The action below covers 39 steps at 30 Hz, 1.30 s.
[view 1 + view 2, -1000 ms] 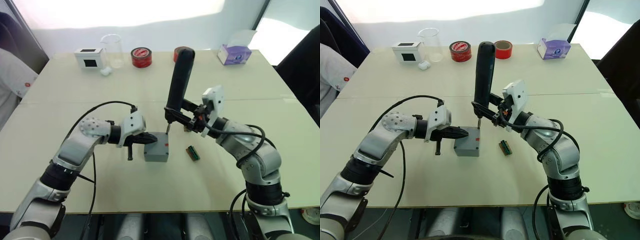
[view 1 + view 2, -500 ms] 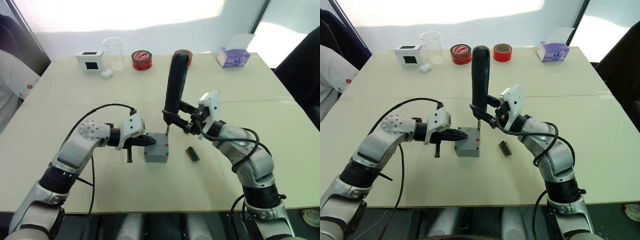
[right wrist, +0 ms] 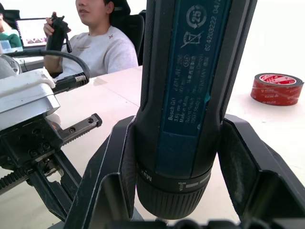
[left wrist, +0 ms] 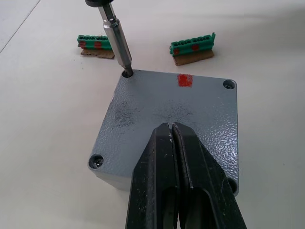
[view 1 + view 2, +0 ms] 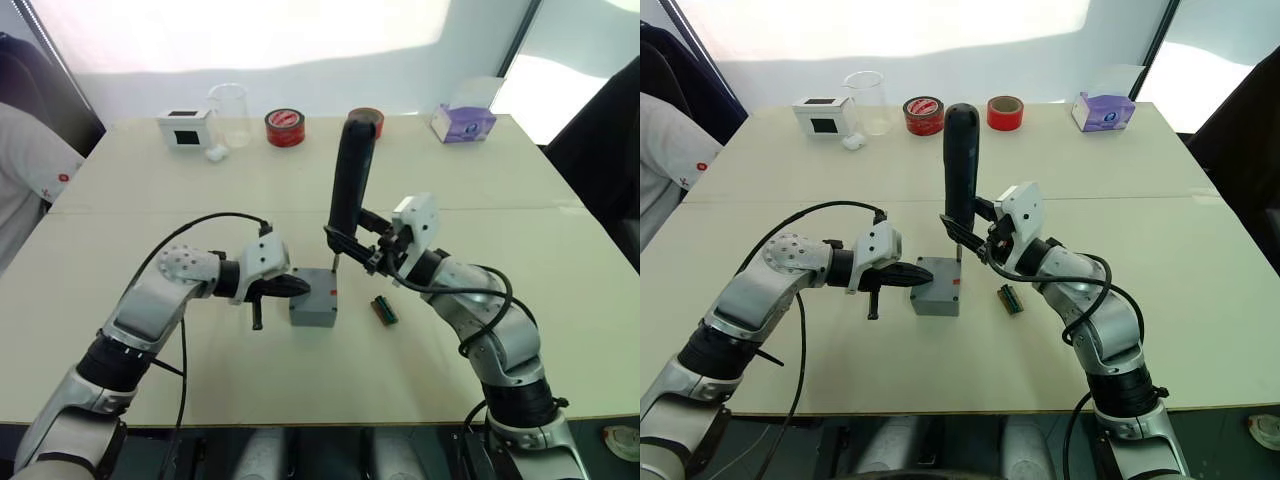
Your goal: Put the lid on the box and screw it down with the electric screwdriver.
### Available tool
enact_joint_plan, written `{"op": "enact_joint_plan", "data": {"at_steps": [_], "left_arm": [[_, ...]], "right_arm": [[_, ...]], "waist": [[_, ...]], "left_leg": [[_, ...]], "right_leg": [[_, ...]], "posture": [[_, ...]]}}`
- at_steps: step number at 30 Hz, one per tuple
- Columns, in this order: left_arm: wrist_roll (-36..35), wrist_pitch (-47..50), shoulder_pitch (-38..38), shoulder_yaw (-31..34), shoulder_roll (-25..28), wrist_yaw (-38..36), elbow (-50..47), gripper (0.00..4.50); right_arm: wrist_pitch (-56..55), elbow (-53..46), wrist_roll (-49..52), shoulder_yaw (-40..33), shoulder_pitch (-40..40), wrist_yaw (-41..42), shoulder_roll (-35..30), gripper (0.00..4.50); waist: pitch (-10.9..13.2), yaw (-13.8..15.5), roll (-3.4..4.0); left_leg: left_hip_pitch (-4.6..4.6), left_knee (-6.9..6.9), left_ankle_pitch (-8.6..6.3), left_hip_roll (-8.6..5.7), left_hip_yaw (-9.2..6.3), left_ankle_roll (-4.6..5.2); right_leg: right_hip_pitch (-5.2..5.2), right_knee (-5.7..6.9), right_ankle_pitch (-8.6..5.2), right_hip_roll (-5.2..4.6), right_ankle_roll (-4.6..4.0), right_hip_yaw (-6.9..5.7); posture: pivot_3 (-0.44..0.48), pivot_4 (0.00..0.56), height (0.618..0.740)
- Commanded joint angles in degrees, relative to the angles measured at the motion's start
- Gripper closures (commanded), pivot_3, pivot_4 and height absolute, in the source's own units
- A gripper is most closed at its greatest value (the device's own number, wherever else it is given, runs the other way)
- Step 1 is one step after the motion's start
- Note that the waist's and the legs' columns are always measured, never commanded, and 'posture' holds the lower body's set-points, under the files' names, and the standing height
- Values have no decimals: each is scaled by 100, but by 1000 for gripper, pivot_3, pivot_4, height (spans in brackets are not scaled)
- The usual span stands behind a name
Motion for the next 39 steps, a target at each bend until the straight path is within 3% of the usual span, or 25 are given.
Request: {"op": "enact_joint_plan", "data": {"at_steps": [1,17,39], "left_arm": [[86,84,91,-81,53,-7,-76,4500],[87,77,168,-79,100,-79,-70,4500],[144,103,196,-117,161,-124,-125,4500]], "right_arm": [[365,330,-288,277,292,-89,-105,2649],[504,507,-405,542,456,-296,-18,2649],[449,461,-360,550,500,-265,56,2649]], "waist": [[-11,1,1],[-90,5,-23],[-116,5,-34]], "left_leg": [[1,0,0,0,-2,0],[90,-70,-4,0,-7,2],[91,-88,-6,3,-10,0]], "right_leg": [[3,-3,0,0,0,-1],[58,-53,-5,-4,-7,-5],[55,-64,-20,-10,-30,-5]], "posture": [[0,150,740],[0,150,740],[0,150,740]]}}
